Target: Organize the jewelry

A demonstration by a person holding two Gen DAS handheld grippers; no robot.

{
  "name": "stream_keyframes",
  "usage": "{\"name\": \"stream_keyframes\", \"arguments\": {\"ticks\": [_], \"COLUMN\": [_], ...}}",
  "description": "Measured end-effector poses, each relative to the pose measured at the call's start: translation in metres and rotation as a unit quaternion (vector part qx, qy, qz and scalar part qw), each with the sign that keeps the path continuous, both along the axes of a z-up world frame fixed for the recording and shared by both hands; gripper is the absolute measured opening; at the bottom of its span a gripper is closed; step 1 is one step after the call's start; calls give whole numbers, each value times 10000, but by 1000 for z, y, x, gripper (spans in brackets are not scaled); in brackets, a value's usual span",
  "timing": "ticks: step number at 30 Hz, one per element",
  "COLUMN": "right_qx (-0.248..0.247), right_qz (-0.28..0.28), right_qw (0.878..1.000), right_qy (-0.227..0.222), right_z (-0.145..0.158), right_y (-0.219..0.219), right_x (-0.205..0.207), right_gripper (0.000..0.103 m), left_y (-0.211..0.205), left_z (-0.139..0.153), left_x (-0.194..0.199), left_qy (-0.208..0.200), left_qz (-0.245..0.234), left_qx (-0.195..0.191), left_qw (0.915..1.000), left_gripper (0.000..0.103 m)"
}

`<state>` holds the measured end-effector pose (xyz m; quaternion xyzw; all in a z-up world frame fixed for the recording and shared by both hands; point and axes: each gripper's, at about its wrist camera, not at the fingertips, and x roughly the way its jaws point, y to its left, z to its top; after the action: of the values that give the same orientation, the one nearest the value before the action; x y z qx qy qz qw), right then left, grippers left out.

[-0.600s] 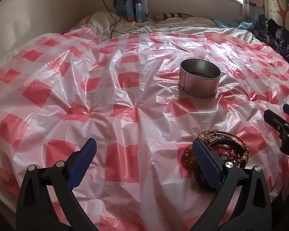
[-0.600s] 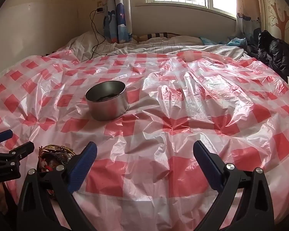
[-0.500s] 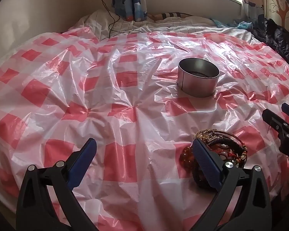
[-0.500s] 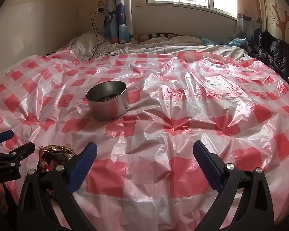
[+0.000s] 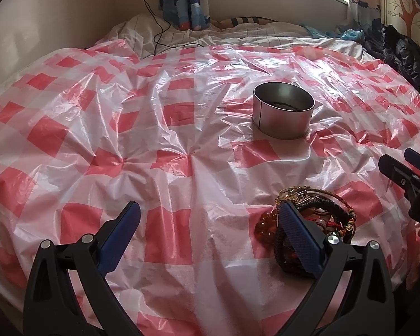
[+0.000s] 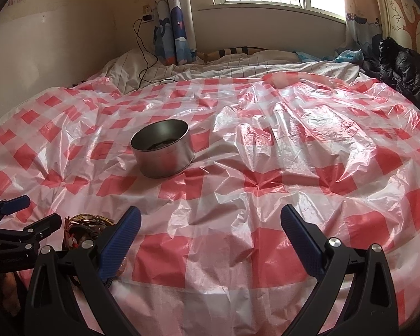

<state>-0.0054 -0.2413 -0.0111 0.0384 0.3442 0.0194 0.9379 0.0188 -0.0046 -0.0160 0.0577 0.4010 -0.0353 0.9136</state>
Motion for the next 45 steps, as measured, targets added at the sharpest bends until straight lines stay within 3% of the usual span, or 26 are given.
{"name": "stream_keyframes", "arguments": {"ticks": [13,17,32,35,40,45], "right_qx": [-190,-194,-136,-50,70,144], "right_qz": [19,-1,-19,-38,-77,-11], "right_qw": [9998,9997,9999,9999,9999,9998], "right_qy": [-100,164,99,114,117,128], "right_z": [-2,-4,-3,-3,0,1], "right_y": [4,3,3,1,-4,-7], "right_x": [1,3,3,2,2,0], "right_gripper": [96,96,96,96,96,96], "left_y": [-1,-2,4,16,44,47], "left_z": [0,2,5,7,10,13], "left_x": [-1,-1,1,3,3,-3], "left_qy": [-6,-31,-35,-54,11,-63], "left_qz": [-4,1,21,94,180,-73], "left_qx": [-8,-20,-46,-154,-686,-942], "left_qw": [10000,10000,10000,9998,9975,9955], "left_gripper": [96,96,96,96,96,96]}}
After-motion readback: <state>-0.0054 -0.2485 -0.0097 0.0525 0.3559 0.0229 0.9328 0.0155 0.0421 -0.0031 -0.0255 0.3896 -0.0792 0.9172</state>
